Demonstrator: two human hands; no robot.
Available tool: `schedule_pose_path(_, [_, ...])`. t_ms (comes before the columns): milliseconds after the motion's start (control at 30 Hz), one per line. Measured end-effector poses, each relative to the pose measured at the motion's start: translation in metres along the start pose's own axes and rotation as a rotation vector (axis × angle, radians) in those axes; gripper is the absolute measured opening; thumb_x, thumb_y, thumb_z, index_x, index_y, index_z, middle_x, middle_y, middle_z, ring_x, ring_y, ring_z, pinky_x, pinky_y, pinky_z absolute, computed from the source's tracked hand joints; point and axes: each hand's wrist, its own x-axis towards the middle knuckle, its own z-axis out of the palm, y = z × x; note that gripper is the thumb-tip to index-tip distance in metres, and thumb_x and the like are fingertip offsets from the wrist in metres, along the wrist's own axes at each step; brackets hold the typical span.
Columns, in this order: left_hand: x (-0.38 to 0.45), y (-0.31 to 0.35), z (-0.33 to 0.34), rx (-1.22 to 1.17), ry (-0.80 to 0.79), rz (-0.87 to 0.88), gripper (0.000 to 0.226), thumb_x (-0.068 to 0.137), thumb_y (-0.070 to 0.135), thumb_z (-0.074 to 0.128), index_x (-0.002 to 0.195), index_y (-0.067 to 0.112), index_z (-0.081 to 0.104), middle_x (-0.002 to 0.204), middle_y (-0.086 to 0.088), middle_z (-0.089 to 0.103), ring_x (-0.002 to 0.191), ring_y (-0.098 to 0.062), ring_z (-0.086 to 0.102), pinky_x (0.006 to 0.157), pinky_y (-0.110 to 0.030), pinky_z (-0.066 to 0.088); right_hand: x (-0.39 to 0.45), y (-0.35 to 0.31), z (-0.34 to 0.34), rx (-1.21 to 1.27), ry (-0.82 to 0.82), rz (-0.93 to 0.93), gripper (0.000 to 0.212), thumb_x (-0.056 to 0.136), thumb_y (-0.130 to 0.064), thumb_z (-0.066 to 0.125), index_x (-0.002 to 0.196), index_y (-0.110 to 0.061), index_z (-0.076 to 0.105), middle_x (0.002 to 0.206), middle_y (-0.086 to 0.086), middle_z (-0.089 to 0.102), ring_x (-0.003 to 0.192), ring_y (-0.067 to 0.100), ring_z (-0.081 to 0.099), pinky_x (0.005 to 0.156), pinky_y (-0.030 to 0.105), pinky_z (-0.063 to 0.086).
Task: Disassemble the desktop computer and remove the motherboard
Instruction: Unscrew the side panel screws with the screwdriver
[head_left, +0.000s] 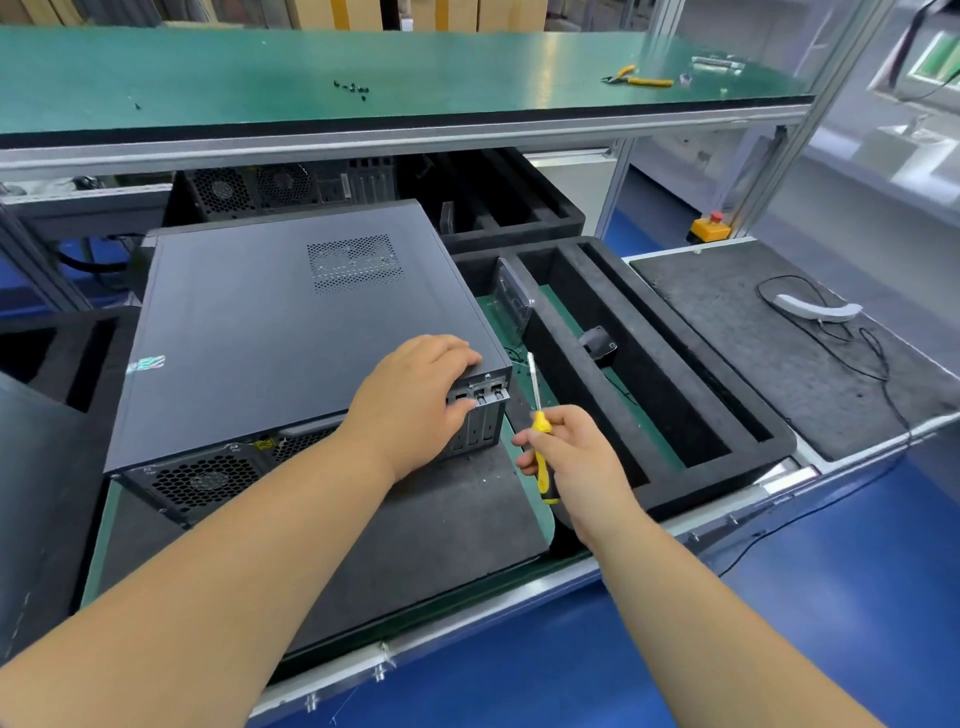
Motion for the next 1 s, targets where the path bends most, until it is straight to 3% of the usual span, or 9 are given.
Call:
schedule_pose_path(100, [0.016,-0.003,0.001,0.003,-0.061,0.066,0.048,0.088,0.035,0.062,0.135,0.026,0.051,0.137,0.009,0.049,0.127,-0.014,0.042,0.106,-0.033,0.037,-0.016,-0.009,0.003,0.038,-0.051,-0.069,0.019,0.097,-0.016,0.053,0.112,-0.026,0.06,0.09,0.003,0.073,0.058,0.018,0.06,0.055,0.025,0.05])
schedule_pose_path(200, [0.029,-0.008,0.003,-0.033,-0.132,0.109,0.05,0.087,0.034,0.064,0.136,0.028,0.05,0.138,0.009,0.047,0.128,-0.015,0.041,0.106,-0.032,0.037,-0.025,-0.011,0.006,0.005,-0.069,-0.052,0.018,0.096,-0.022,0.056,0.111,-0.03,0.064,0.085,0.004,0.072,0.05,0.019,0.053,0.049,0.026,0.045])
schedule_pose_path(567, [0.035,-0.019,0.014,-0.185,-0.025,0.083,0.038,0.083,0.033,0.068,0.12,0.037,0.062,0.119,0.017,0.056,0.111,-0.008,0.049,0.087,-0.022,0.039,-0.034,-0.013,0.01,-0.036,-0.026,-0.003,0.014,0.095,-0.027,0.055,0.1,-0.032,0.066,0.08,0.002,0.073,0.042,0.013,0.04,0.047,0.023,0.04])
schedule_pose_path(1000, [0.035,-0.02,0.015,-0.191,-0.015,0.058,0.037,0.083,0.036,0.067,0.12,0.039,0.063,0.117,0.019,0.056,0.111,-0.006,0.048,0.083,-0.022,0.04,-0.035,-0.015,0.007,-0.015,-0.029,0.032,0.015,0.095,-0.026,0.054,0.099,-0.03,0.068,0.08,0.003,0.073,0.041,0.012,0.038,0.046,0.023,0.038])
